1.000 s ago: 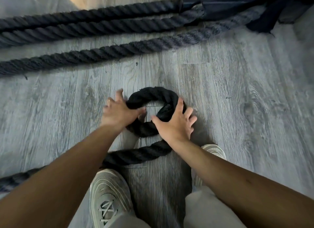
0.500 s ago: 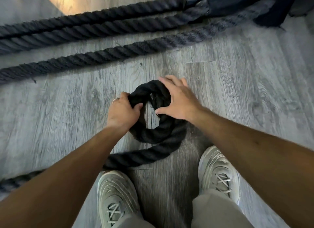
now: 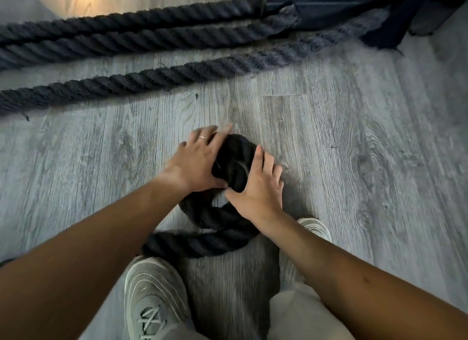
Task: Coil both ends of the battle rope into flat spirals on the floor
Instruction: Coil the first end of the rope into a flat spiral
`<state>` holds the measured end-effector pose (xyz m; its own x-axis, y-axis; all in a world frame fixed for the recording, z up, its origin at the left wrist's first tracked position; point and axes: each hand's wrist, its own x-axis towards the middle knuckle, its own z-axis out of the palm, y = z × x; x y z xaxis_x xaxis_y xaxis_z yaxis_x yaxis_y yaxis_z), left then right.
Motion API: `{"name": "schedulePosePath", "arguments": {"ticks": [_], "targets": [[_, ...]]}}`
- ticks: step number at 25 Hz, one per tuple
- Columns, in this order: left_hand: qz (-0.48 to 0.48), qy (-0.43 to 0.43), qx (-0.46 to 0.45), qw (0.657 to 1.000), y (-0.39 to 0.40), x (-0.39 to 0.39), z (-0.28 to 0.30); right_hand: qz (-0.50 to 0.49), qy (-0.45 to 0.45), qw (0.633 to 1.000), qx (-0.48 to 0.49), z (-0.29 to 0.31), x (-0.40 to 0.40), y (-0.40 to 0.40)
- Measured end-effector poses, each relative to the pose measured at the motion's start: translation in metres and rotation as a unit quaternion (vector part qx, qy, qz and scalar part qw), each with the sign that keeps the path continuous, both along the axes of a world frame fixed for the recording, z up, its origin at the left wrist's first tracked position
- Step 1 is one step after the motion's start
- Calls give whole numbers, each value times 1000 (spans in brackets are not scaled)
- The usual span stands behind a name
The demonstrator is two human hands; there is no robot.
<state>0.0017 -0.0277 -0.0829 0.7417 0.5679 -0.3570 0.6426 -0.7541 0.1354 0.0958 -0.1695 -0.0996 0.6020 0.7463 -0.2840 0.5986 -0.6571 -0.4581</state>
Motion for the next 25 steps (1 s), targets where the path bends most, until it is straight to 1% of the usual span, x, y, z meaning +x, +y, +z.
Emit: {"name": "schedulePosePath", "arguments": {"ticks": [1, 2, 4, 5, 7, 9, 11, 13, 15, 17, 18, 19, 20, 21, 22, 23, 24, 25], "targets": [[-77, 10, -8, 997, 11, 3, 2, 17, 11, 1000, 6, 1, 5, 7], [-120, 22, -9, 992, 22, 3, 2, 36, 18, 999, 10, 2, 12, 13], [-140, 39, 29, 989, 35, 1, 1, 63, 13, 998, 2, 5, 22, 23], [-140, 49, 55, 987, 36, 0, -1, 55, 1, 998, -6, 6, 23, 23], [-132, 67, 92, 985, 29, -3, -5, -21, -1, 999, -29, 7, 7, 13], [-86, 74, 97, 989, 19, -6, -9, -104, 30, 993, -51, 7, -18, -5], [-13, 72, 104, 992, 9, -13, -10, -116, 60, 991, -30, 6, -15, -10], [85, 70, 104, 988, -4, -18, -7, -55, 72, 996, 1, 5, 12, 4], [185, 79, 87, 976, -19, -22, -3, 3, 57, 998, 37, 8, 35, 21], [249, 94, 79, 961, -32, -25, 0, 19, 39, 996, 74, 8, 46, 30], [261, 94, 90, 957, -32, -24, 1, 26, 39, 995, 82, 8, 50, 31], [257, 84, 105, 957, -26, -22, 2, 37, 45, 995, 83, 7, 55, 31], [232, 61, 111, 964, -19, -18, 1, 51, 51, 994, 81, 7, 60, 30], [184, 33, 95, 978, -9, -12, 1, 64, 55, 993, 83, 9, 65, 31], [127, 10, 59, 990, 0, -5, 2, 73, 57, 992, 88, 11, 68, 31], [77, 3, 28, 997, 8, 1, 1, 81, 51, 991, 91, 13, 68, 31], [40, 13, 25, 999, 13, 6, 0, 86, 36, 992, 89, 15, 65, 28], [21, 26, 45, 998, 15, 9, -3, 76, 18, 994, 81, 14, 59, 24]]}}
